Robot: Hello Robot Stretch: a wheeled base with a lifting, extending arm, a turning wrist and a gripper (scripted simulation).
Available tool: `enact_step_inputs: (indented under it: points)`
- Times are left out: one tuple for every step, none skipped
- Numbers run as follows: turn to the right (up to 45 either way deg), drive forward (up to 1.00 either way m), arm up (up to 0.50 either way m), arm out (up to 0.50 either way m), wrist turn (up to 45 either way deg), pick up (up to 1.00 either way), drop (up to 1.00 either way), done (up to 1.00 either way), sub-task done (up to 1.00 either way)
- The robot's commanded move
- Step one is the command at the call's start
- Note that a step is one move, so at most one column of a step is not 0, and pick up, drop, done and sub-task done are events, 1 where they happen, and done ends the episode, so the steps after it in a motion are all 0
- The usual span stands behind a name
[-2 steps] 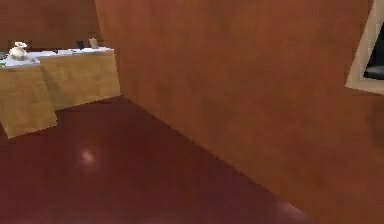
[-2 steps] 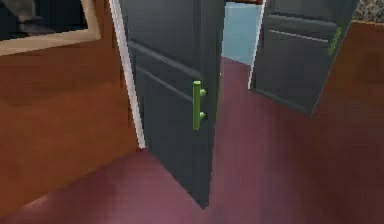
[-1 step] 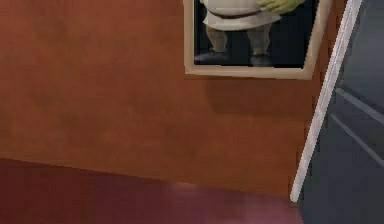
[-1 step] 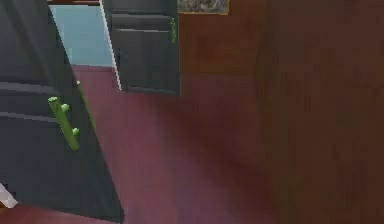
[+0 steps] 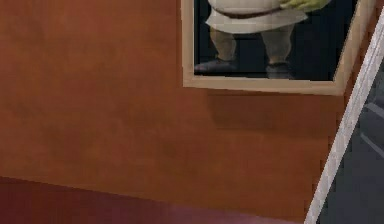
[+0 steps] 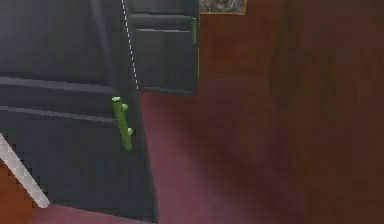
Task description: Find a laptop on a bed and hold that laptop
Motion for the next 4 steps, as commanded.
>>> enact_step_inputs:
  points:
    - [-45.0, 0.0, 0.0, 0.0, 0.0, 0.0, 0.0, 0.0, 0.0]
    - [-42.0, 0.0, 0.0, 0.0, 0.0, 0.0, 0.0, 0.0, 0.0]
    - [0.0, 0.75, 0.0, 0.0, 0.0, 0.0, 0.0, 0.0, 0.0]
    - [-45.0, 0.0, 0.0, 0.0, 0.0, 0.0, 0.0, 0.0, 0.0]
